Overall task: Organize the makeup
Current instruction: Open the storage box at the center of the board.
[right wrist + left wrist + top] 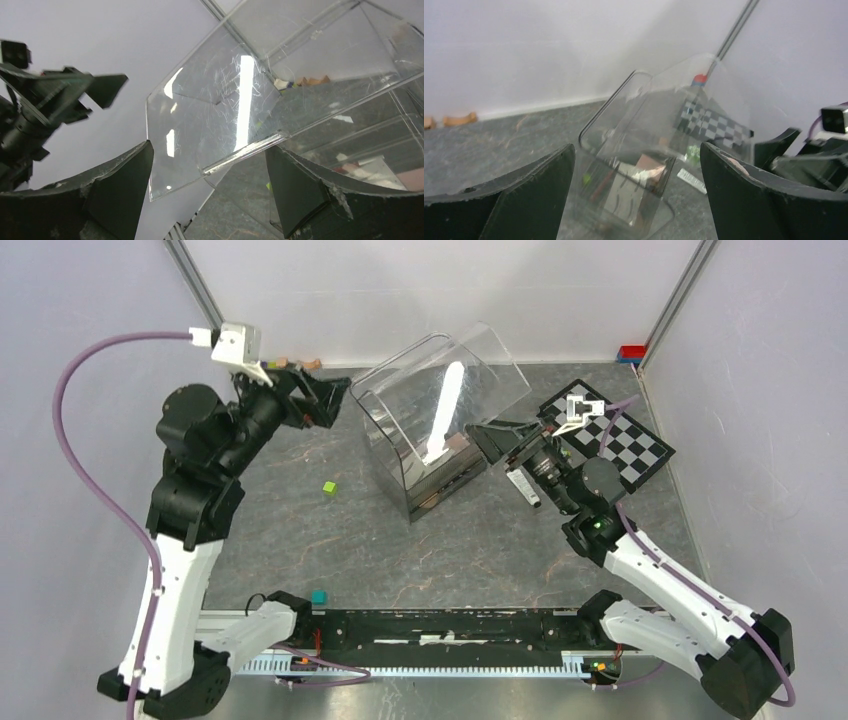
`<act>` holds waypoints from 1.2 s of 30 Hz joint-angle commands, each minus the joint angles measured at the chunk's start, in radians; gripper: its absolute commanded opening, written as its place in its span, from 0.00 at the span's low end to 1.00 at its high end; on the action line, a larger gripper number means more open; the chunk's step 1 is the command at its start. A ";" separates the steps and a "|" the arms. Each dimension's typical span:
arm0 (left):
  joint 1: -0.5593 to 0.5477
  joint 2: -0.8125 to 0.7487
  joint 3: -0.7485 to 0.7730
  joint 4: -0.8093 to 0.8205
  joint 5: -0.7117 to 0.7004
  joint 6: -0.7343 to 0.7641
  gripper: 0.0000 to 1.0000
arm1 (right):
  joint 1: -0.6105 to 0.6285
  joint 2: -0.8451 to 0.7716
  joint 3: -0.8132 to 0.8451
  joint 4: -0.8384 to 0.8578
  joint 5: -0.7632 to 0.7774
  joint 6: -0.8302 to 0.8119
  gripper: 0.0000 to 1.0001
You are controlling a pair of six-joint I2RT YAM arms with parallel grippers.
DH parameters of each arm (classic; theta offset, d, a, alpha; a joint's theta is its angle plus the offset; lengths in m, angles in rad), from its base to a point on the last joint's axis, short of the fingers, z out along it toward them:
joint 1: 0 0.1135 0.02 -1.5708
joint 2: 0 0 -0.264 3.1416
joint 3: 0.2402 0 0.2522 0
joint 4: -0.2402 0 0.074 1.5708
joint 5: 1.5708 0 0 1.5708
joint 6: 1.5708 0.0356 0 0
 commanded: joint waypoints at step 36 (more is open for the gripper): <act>0.010 0.081 -0.284 0.320 0.079 0.108 1.00 | 0.007 0.210 0.373 -0.015 -0.096 -0.032 0.89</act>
